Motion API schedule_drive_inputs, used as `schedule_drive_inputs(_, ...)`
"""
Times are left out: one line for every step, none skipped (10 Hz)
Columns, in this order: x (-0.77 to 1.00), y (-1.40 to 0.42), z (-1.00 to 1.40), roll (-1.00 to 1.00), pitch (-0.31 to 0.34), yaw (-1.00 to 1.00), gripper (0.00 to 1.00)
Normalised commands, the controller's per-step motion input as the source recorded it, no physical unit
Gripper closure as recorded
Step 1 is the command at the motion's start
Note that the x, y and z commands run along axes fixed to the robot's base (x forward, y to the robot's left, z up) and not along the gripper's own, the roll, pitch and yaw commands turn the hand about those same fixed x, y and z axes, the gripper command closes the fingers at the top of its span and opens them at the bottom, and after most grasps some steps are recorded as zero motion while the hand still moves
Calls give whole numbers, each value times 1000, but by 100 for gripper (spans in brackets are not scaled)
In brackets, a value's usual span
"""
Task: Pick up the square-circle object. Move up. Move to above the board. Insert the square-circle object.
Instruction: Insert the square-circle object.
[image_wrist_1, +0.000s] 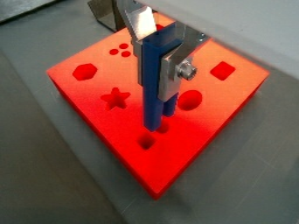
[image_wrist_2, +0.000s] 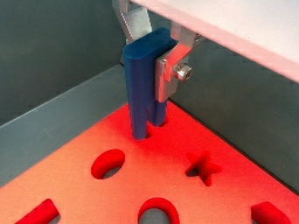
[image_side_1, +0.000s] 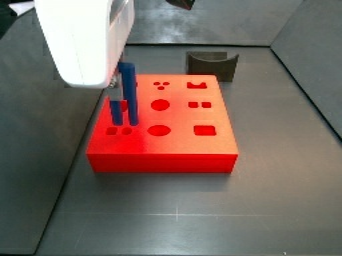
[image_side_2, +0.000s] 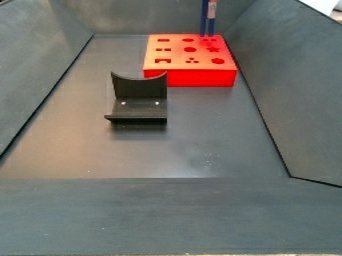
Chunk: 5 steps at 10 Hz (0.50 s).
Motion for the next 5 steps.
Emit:
schedule_drive_inputs(-194,0,-220,10,0,0,100)
schedule_drive_inputs(-229,-114,-163,46,-10,0,100)
schedule_drive_inputs(-83,-169,-194,51,-64,0,100)
schedule_drive_inputs(0,-134,-203,36,-101,0,100)
schedule_drive_inputs(63,-71,-214,20,-134,-9,100)
